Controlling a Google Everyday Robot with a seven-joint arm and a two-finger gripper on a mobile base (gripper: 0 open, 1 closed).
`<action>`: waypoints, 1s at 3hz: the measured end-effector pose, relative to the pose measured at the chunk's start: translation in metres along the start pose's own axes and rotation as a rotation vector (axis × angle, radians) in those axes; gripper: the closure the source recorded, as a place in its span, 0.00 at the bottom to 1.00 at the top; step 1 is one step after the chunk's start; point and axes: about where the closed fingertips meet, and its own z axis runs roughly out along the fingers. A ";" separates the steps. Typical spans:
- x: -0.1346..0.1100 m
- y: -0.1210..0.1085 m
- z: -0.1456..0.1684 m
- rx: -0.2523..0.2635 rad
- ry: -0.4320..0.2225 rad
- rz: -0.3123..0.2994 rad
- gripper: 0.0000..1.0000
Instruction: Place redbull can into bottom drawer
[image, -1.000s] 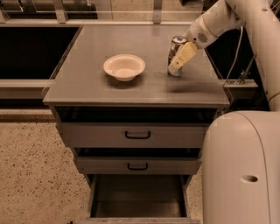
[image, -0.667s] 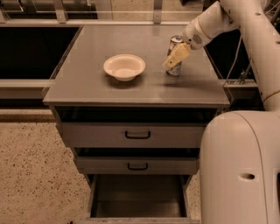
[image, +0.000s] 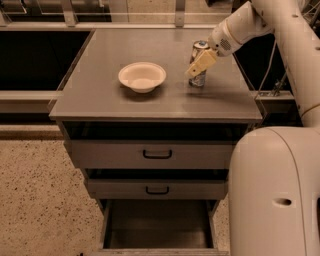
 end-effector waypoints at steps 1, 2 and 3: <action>0.000 0.000 0.000 0.000 0.000 0.000 0.88; 0.000 0.000 0.000 0.000 0.000 0.000 1.00; 0.000 0.000 0.000 0.000 0.000 0.000 1.00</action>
Offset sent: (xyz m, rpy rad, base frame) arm 0.0000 0.0000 0.0000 0.0000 0.0000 0.0000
